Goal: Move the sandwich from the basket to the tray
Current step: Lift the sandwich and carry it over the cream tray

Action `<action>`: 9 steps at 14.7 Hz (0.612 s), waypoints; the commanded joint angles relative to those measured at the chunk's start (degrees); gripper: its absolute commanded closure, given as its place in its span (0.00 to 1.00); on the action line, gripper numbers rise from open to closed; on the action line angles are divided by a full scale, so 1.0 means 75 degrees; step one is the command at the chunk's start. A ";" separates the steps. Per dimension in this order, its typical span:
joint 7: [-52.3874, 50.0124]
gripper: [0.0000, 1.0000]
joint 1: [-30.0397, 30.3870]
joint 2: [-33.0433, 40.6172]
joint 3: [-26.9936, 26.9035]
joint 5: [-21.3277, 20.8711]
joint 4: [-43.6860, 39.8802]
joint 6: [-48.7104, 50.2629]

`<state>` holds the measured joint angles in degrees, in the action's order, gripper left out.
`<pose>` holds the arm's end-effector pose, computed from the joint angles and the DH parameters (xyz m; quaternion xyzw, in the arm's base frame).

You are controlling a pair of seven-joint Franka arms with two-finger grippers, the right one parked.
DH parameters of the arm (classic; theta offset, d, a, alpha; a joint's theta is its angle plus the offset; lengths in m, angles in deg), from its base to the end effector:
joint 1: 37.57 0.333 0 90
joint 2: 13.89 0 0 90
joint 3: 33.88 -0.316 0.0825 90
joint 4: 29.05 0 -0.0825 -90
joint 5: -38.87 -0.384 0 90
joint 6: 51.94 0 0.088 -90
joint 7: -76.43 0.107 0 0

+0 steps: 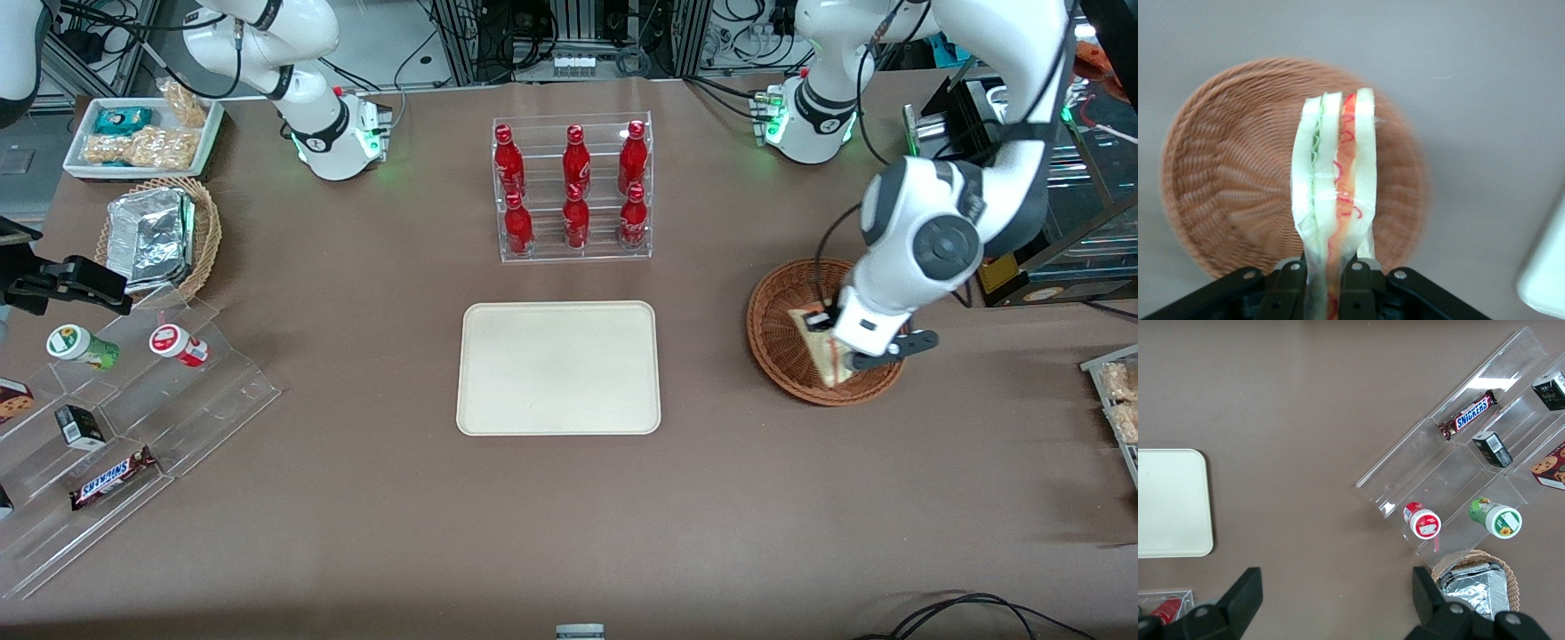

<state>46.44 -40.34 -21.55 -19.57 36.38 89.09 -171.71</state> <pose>0.5364 -0.1602 0.3641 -0.9936 -0.1009 0.0454 0.0217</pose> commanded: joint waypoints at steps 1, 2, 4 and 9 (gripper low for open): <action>-0.0301 0.96 -0.1220 -0.1166 0.0271 0.0004 -0.1391 0.0184; -0.0430 0.96 -0.1677 -0.1576 0.0271 -0.0078 -0.1907 0.0196; -0.0665 0.95 -0.2532 -0.2583 0.0248 -0.0114 -0.3077 0.0208; -0.2208 0.95 -0.3661 -0.4811 0.0236 -0.1211 -0.5424 0.0185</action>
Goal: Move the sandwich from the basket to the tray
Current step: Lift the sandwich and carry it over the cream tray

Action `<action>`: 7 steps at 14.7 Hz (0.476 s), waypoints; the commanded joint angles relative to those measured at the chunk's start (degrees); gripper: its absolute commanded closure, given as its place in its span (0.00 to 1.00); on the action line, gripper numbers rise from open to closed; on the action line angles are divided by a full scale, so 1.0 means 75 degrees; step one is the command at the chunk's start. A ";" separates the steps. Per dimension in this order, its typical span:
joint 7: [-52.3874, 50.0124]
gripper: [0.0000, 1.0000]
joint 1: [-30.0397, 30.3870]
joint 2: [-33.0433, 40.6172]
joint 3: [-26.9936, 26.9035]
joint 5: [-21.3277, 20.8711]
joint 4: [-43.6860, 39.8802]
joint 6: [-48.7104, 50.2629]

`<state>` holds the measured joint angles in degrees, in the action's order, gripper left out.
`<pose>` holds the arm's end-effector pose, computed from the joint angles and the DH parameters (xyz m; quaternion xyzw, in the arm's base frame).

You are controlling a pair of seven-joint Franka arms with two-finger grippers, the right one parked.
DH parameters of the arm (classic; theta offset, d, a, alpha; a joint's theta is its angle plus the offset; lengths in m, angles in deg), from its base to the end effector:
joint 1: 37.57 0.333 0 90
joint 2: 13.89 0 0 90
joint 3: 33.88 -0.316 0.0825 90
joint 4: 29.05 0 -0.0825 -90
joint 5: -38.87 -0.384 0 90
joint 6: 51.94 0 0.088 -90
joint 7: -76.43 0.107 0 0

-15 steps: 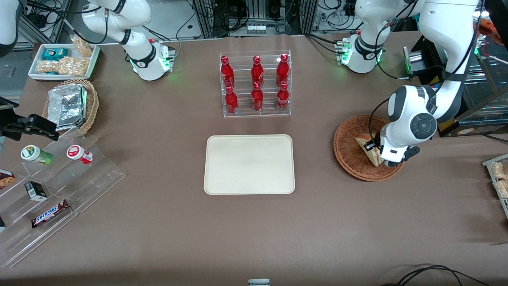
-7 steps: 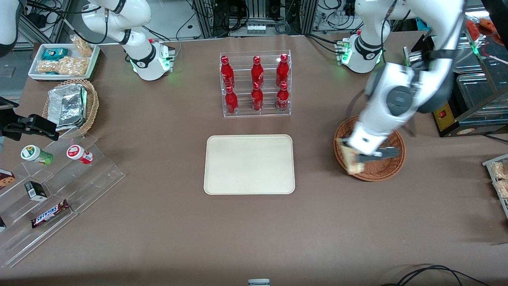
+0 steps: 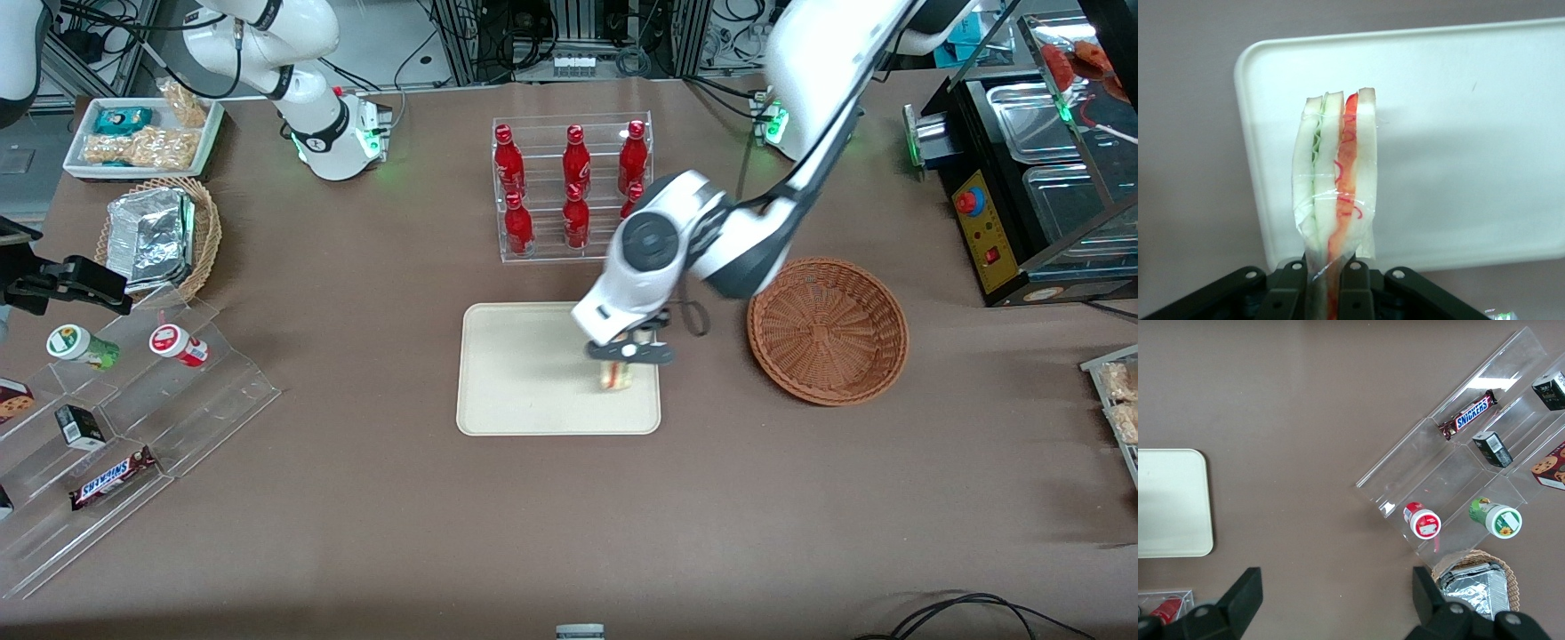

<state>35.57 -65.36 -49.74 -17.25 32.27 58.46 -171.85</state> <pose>0.5255 -0.4631 0.3003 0.9986 -0.0360 -0.0360 0.0148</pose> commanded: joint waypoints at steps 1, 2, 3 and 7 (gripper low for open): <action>-0.1029 0.95 -0.0464 -0.1311 -0.0073 -0.0923 -0.1611 0.0180; -0.1171 0.95 -0.0651 -0.1500 -0.0073 -0.0961 -0.1834 0.0157; -0.1184 0.93 -0.0688 -0.1641 -0.0073 -0.0961 -0.1987 0.0157; -0.1231 0.66 -0.1143 -0.2028 -0.0131 -0.1194 -0.2375 0.0156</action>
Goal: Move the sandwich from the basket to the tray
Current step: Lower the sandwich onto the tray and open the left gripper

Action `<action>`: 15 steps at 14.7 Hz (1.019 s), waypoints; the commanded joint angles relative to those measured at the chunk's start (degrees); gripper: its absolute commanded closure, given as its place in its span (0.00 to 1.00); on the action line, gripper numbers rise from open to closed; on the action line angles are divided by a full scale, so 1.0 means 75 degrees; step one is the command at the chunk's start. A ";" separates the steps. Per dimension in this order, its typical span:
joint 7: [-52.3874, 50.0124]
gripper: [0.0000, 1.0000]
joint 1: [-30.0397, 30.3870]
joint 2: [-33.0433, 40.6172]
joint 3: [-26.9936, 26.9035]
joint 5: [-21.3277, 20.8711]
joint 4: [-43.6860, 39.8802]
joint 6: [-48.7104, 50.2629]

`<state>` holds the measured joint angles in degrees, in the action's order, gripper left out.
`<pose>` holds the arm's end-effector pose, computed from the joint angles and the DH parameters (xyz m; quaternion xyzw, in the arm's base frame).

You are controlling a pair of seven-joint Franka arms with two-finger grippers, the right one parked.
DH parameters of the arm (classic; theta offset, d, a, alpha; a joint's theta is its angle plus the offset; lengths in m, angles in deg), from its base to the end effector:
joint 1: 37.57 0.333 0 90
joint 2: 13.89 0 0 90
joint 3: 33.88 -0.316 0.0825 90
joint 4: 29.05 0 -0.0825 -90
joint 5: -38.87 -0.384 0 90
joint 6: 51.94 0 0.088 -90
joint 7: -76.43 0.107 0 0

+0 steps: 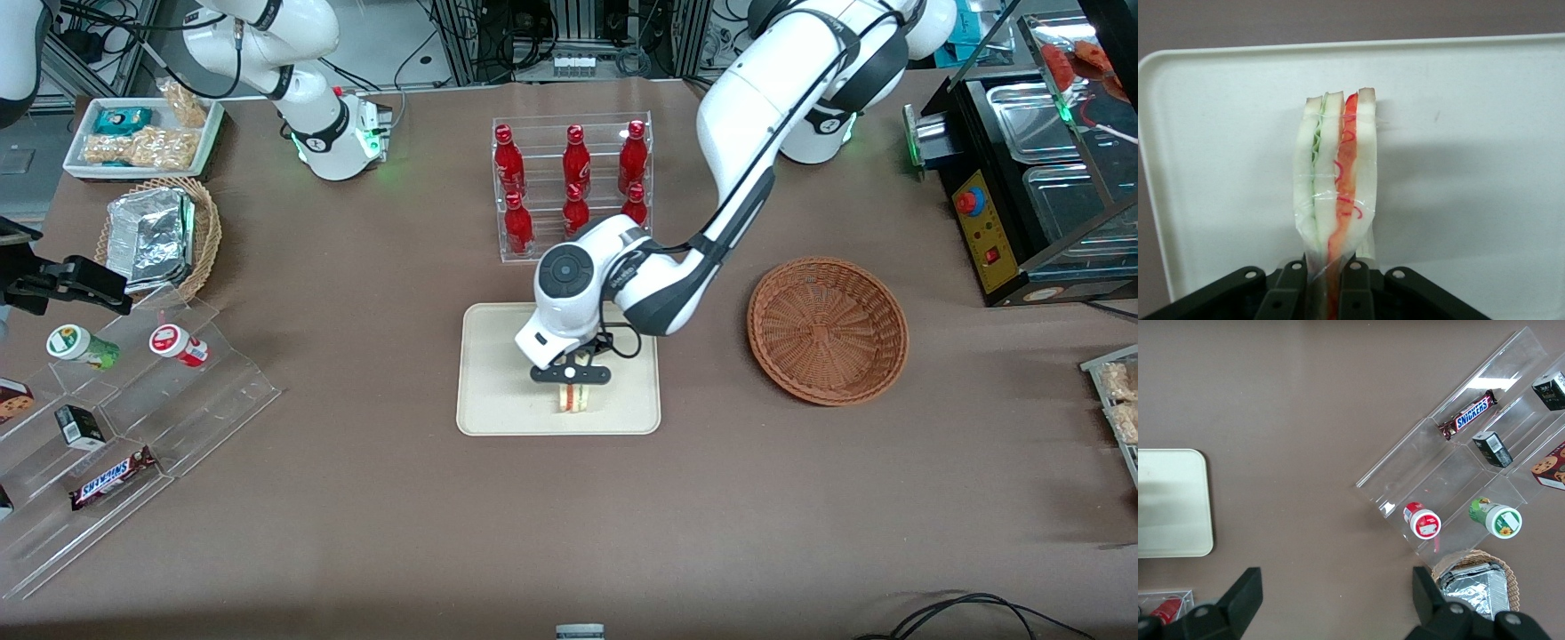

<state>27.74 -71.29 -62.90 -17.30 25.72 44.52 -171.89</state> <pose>0.5244 -0.5311 0.2462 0.9996 -0.0252 -0.0111 0.0023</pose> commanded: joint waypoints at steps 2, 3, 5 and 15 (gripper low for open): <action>-0.0223 0.50 -0.0368 -0.0275 -0.0161 -0.0508 -0.0517 0.0138; -0.0409 0.41 -0.0356 -0.0217 -0.0173 -0.0485 -0.0529 0.0138; -0.0842 0.00 -0.0321 -0.0158 -0.0254 -0.0532 -0.0540 0.0150; -0.0797 0.00 0.1422 0.2861 -0.0560 0.0347 0.0556 0.1181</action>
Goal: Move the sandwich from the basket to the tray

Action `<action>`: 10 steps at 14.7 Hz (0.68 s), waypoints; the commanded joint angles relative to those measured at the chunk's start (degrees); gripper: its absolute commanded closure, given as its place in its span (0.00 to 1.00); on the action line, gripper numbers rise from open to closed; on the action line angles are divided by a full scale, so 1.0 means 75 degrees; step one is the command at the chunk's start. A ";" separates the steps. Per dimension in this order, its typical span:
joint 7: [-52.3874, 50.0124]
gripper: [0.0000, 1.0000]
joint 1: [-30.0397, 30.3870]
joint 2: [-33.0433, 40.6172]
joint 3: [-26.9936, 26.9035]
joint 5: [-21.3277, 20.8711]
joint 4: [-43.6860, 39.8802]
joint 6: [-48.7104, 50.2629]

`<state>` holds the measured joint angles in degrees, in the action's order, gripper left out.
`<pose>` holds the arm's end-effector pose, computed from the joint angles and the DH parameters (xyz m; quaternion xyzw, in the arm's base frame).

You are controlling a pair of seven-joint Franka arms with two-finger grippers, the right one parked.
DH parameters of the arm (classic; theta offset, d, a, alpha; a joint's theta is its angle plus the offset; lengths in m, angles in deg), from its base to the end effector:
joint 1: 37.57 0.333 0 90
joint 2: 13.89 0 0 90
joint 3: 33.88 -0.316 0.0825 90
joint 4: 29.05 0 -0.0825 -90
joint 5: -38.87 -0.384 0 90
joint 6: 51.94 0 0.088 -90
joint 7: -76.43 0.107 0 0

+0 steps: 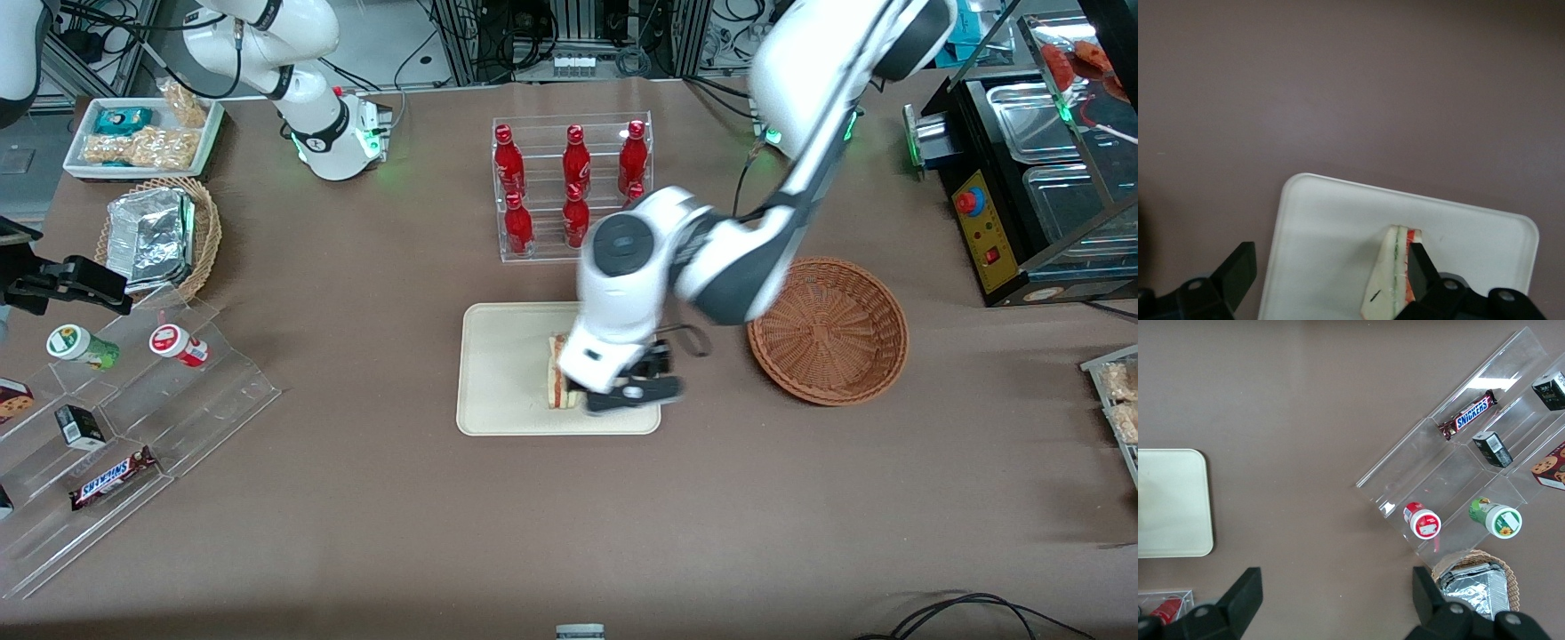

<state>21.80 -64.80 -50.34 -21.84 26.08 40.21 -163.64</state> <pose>0.6104 -0.4266 0.4233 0.9898 0.1219 0.0728 0.0119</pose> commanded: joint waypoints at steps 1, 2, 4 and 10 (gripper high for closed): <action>0.0216 0.00 0.0932 0.1633 0.0058 0.0310 0.1554 0.0128; 0.0624 0.00 0.1214 0.2009 0.0058 0.0357 0.1814 0.0441; 0.1875 0.00 0.1881 0.2456 0.0058 0.0485 0.1770 0.1797; 0.4947 0.00 0.3758 0.3803 0.0023 0.0896 0.1653 0.4283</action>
<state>52.89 -39.71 -26.76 -22.27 31.84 50.41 -136.74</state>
